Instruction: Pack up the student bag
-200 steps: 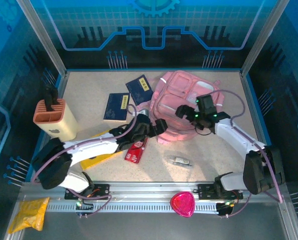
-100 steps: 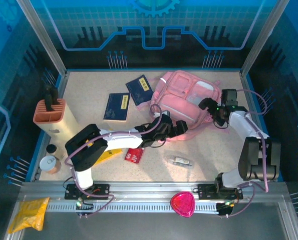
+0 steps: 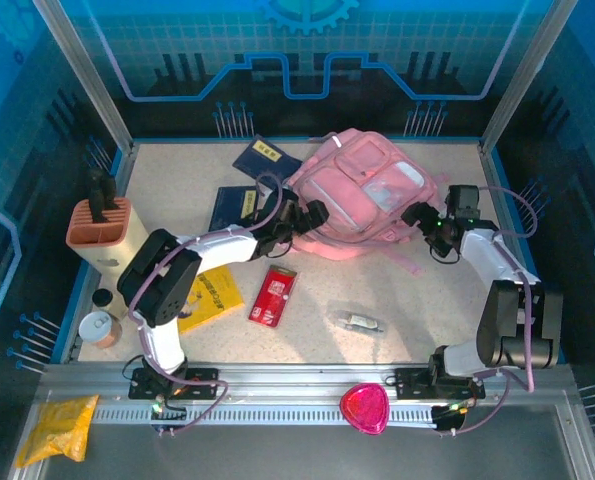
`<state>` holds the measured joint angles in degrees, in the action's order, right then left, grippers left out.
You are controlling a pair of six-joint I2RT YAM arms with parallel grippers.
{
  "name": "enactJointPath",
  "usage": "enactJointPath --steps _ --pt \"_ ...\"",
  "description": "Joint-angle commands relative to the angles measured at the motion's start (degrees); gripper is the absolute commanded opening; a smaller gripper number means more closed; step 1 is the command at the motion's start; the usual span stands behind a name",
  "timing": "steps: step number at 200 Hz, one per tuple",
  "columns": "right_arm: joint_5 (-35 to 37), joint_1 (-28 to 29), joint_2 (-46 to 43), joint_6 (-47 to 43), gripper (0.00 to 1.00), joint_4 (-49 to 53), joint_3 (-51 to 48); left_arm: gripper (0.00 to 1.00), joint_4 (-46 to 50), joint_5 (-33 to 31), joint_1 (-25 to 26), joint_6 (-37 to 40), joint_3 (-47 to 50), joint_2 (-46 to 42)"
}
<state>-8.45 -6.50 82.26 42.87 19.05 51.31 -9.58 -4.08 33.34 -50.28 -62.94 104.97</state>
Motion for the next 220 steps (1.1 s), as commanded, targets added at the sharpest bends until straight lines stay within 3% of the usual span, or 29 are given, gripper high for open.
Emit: enactJointPath --steps 1,27,98,174,220 --pt "-2.89 -2.11 3.50 1.35 0.82 -2.94 -0.23 0.99 4.24 2.75 0.96 3.32 -0.17 -5.23" --pt "-4.30 -2.55 8.44 1.94 0.70 -4.74 1.77 0.99 3.83 2.17 2.76 0.87 3.25 -9.21" --pt "-6.64 -2.79 19.35 2.17 0.49 -9.25 6.24 0.99 5.72 -0.07 10.07 -1.82 4.50 -13.21" --pt "-8.08 -4.41 17.52 2.74 0.00 -14.89 3.27 0.96 5.77 -0.68 14.00 -4.49 3.08 -11.66" --pt "-9.11 -6.19 10.60 3.42 0.00 -16.04 -3.26 0.89 0.71 2.57 18.21 -6.13 -2.82 -0.33"
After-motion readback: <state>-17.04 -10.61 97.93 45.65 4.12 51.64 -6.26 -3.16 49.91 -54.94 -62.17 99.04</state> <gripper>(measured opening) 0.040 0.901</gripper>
